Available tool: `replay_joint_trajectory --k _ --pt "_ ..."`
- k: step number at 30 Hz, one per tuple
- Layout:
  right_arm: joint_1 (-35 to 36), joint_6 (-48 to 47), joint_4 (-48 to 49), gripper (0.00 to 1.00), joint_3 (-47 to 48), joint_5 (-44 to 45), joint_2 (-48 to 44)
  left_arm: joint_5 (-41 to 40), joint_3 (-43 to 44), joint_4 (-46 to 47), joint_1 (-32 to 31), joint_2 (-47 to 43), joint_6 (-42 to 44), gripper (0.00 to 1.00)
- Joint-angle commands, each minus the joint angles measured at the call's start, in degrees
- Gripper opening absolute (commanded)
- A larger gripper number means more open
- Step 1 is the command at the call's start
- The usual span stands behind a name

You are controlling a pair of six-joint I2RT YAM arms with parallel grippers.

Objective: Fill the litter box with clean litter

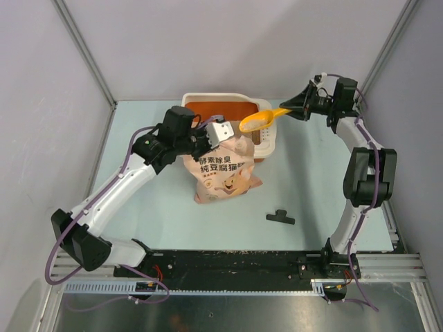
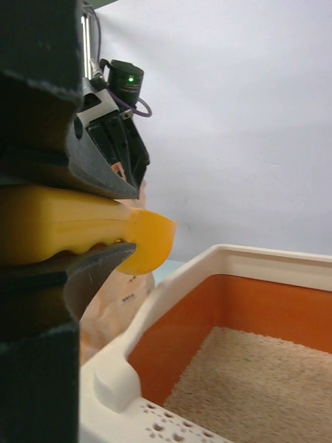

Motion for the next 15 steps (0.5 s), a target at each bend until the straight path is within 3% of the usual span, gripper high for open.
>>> replay_joint_trajectory --k 1,5,9,15 --pt "0.15 -0.01 2.44 0.00 8.13 0.97 3.57 -0.07 -0.07 8.47 0.13 -5.03 2.49 0.00" --pt "1.11 -6.58 -2.37 0.00 14.10 5.27 7.88 1.60 -0.60 8.21 0.13 -5.64 1.61 0.00" --pt "2.08 -21.24 -16.85 0.00 21.65 18.32 10.70 3.27 -1.65 8.03 0.05 -6.87 1.08 0.00" --pt "7.26 -29.79 -21.89 0.00 27.20 31.17 12.54 5.55 -4.63 8.03 -0.04 -9.42 0.38 0.00"
